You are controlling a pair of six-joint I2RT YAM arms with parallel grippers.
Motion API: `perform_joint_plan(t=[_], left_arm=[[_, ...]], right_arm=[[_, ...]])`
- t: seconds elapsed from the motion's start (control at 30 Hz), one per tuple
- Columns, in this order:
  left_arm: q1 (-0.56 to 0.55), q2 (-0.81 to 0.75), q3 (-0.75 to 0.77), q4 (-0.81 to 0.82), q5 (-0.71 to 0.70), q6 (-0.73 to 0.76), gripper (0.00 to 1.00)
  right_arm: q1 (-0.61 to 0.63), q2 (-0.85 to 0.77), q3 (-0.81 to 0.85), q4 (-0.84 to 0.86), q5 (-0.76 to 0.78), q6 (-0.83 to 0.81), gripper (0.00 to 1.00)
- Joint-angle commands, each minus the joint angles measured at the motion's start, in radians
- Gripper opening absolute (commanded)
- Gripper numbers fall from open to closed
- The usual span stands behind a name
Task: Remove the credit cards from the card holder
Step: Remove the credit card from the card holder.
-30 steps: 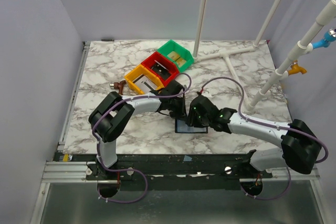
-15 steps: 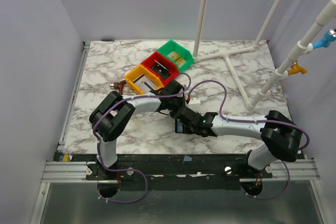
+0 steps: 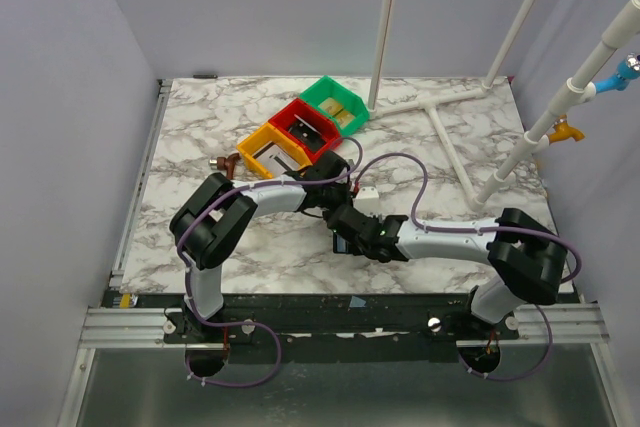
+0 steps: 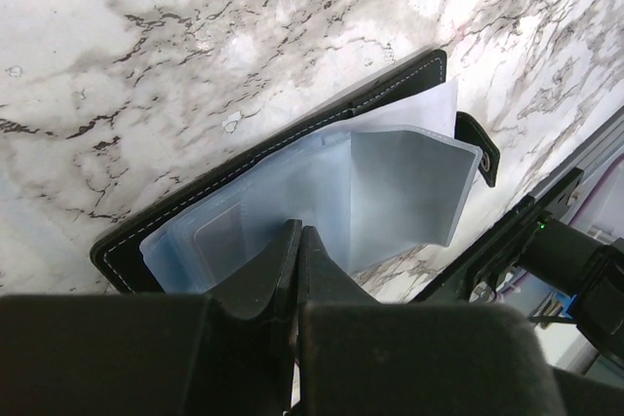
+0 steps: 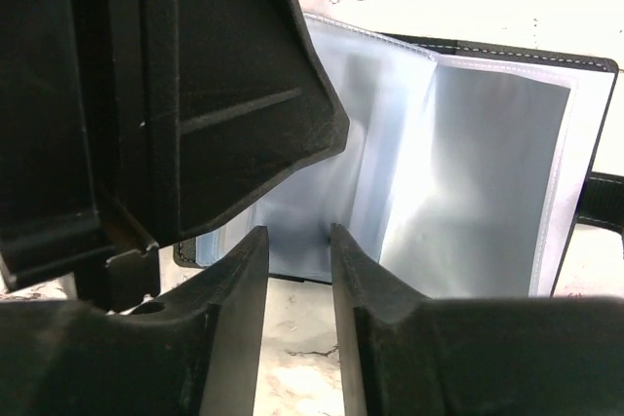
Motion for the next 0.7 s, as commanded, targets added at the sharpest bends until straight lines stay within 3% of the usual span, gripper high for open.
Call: perform_joint_plan(t=[0.0, 0.2, 0.67], left_arm=[[-0.007, -0.023, 0.016, -0.028, 0.028, 0.021, 0.04], [0.009, -0.066, 0.019, -0.054, 0.009, 0.04, 0.13], [0.026, -0.114, 0.003, -0.083, -0.026, 0.062, 0.15]], right_arm=[[-0.011, 0.055, -0.047, -0.037, 0.018, 0.041, 0.3], [-0.011, 0.045, -0.072, -0.037, 0.015, 0.074, 0.18], [-0.043, -0.131, -0.129, 0.011, -0.016, 0.11, 0.19]])
